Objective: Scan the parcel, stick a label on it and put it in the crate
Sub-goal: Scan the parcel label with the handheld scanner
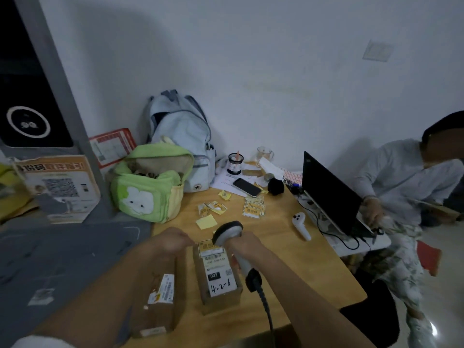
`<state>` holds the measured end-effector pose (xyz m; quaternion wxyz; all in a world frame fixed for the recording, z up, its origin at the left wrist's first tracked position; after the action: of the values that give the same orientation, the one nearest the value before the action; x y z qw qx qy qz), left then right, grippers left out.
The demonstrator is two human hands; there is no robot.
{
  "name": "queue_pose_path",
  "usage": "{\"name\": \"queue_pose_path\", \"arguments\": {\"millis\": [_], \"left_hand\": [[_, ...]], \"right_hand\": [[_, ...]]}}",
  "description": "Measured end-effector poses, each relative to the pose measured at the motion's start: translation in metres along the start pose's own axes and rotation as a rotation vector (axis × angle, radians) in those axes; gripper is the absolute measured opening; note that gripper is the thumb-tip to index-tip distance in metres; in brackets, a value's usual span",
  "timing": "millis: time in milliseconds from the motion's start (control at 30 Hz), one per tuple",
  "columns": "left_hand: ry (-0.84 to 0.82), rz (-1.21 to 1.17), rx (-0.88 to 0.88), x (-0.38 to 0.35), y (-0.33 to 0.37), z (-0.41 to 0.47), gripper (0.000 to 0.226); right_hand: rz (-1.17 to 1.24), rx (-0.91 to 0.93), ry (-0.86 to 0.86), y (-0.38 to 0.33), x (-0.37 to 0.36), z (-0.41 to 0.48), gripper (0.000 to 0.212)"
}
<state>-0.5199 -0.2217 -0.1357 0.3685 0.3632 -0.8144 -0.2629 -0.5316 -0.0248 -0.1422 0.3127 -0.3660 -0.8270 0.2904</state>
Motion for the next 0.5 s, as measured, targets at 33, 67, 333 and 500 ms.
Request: {"name": "queue_pose_path", "arguments": {"millis": [33, 67, 333, 500], "left_hand": [[0.008, -0.019, 0.005, 0.001, -0.002, -0.004, 0.006], [0.014, -0.029, 0.012, 0.003, -0.004, -0.007, 0.008], [0.123, -0.054, -0.043, 0.006, -0.006, -0.025, 0.008], [0.144, -0.046, -0.111, 0.004, -0.002, -0.03, 0.029]], "right_hand": [[-0.04, -0.005, 0.019, -0.002, -0.002, 0.0, 0.026], [-0.073, -0.013, 0.034, -0.003, -0.004, -0.001, 0.023], [-0.151, -0.073, 0.084, -0.015, -0.014, -0.008, 0.027], [-0.12, -0.074, 0.09, -0.018, -0.018, -0.013, 0.029]]}}
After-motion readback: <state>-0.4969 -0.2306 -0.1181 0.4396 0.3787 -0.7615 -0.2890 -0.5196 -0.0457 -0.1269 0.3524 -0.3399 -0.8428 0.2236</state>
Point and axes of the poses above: each hand's wrist, its own z-axis towards the middle knuckle, its own x-axis out of the back of the hand, y = z × x, the point moved 2 cm from there along z, towards the middle knuckle, and after that the axes turned 14 degrees about -y, right-handed, at the moved point
